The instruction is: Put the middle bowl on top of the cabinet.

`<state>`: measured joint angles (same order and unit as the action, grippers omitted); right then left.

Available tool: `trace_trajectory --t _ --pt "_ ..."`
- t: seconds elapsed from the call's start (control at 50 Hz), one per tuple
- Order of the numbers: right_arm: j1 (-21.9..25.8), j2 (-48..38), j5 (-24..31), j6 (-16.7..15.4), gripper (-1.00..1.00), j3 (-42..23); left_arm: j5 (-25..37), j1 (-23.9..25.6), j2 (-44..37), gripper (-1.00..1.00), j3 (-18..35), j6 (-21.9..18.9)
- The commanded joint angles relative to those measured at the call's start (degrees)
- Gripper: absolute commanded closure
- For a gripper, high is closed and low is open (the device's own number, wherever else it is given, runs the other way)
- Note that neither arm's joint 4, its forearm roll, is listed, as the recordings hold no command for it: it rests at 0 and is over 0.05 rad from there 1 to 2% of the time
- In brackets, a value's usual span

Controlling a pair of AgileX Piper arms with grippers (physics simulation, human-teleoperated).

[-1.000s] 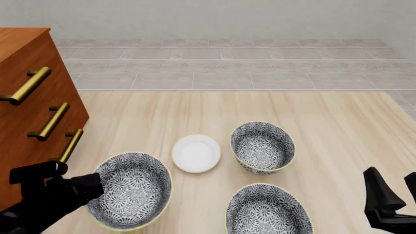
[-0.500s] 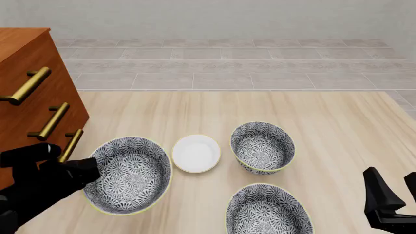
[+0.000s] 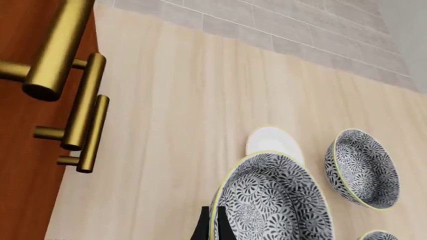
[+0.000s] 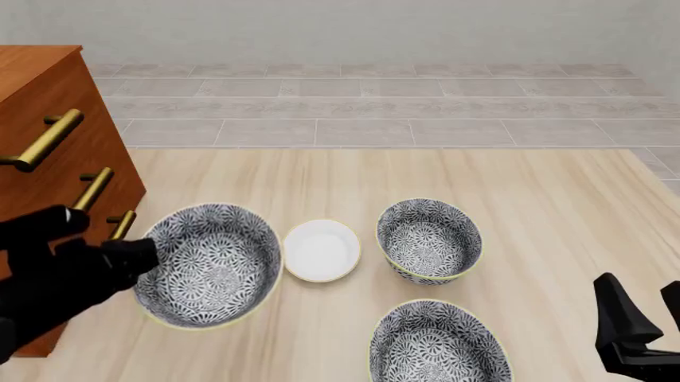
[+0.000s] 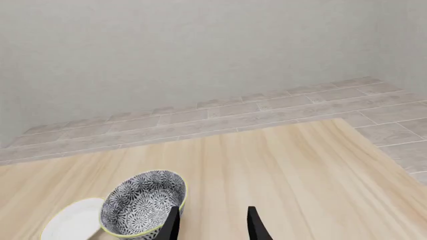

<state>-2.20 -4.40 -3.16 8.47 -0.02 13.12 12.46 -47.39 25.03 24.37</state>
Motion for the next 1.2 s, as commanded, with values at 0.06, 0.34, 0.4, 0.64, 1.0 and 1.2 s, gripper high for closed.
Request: trace_trajectory --t 0.06,0.34,0.4,0.64,1.0,1.2 --pt "-0.1 0.1 0.1 0.0 -1.0 0.0 2.6 1.2 -0.2 1.0 3.0 2.3" --pt "-0.3 -0.1 -0.1 0.2 -1.0 0.0 6.2 0.1 -1.3 1.0 6.9 4.4" --pt "-0.4 0.0 -0.1 0.3 -1.0 0.0 8.0 -0.9 -1.7 1.0 9.4 3.7" --pt "-0.5 0.4 0.3 0.2 -1.0 0.0 11.3 -1.8 -2.6 1.0 13.9 3.7" --pt "-0.6 0.7 0.4 0.3 -1.0 0.0 15.8 -3.4 -2.9 1.0 19.2 3.8" --pt "-0.6 0.8 0.5 0.4 -1.0 0.0 16.7 -4.8 -3.0 1.0 21.2 4.8"
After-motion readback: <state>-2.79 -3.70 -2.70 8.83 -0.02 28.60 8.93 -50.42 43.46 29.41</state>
